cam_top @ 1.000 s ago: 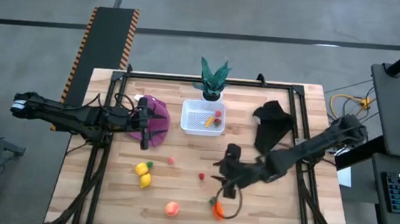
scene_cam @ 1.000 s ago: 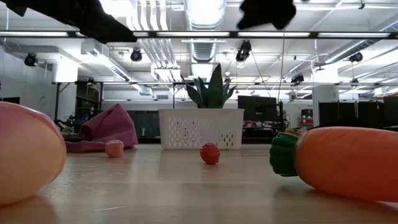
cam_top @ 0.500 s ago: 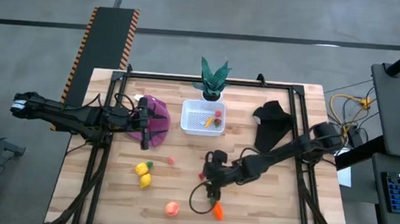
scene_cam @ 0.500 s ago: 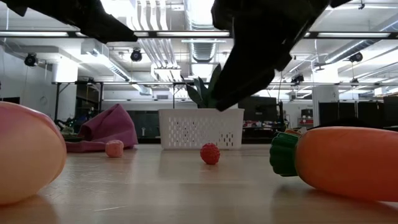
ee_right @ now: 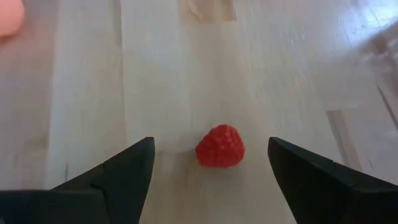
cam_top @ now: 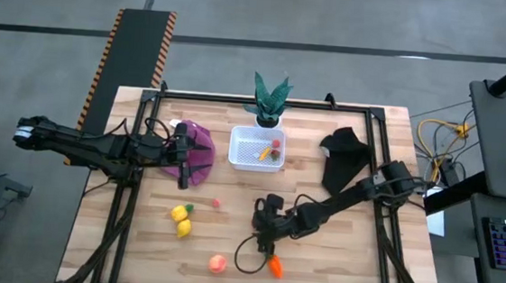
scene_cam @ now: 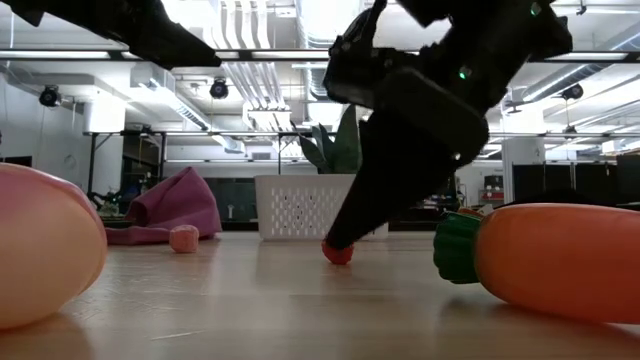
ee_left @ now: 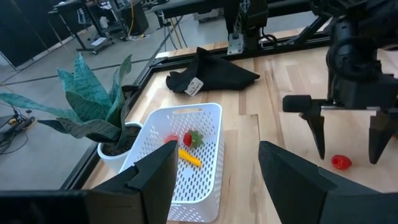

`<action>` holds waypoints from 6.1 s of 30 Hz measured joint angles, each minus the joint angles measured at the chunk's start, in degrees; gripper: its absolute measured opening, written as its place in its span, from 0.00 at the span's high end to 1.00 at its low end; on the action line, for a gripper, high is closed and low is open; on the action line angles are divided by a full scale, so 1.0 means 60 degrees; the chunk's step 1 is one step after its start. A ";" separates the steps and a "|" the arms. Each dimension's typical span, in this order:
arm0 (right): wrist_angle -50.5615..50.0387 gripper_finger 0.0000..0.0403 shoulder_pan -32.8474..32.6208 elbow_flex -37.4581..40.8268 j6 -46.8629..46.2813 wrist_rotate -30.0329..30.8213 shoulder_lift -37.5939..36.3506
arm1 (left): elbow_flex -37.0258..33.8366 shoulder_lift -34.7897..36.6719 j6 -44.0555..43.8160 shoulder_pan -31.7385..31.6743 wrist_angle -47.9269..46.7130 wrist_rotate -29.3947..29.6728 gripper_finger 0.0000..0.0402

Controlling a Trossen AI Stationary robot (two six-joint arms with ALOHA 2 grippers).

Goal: Build produce basket
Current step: Put the raspberry into the white basket, then put the carrot into the white basket

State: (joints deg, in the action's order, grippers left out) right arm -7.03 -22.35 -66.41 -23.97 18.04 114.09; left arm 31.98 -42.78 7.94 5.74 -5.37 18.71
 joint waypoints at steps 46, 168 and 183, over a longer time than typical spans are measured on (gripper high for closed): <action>0.0004 0.75 0.0404 -0.0081 0.0277 -0.0583 0.0199 | -0.0002 0.0011 0.0000 0.0000 -0.0004 -0.0001 0.48; -1.0192 0.11 -0.1810 -0.6387 -0.5826 0.0233 0.0184 | -0.0002 -0.0051 0.0488 -0.0004 0.0084 -0.0002 0.48; -0.8289 0.11 -0.2038 -0.5508 -0.8299 -0.0653 0.0191 | -0.0002 -0.0051 0.0459 -0.0004 0.0080 -0.0004 0.48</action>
State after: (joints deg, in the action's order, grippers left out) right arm -56.76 -34.57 -99.46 -73.76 14.12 115.24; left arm 31.97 -43.09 10.70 5.72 -4.89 18.69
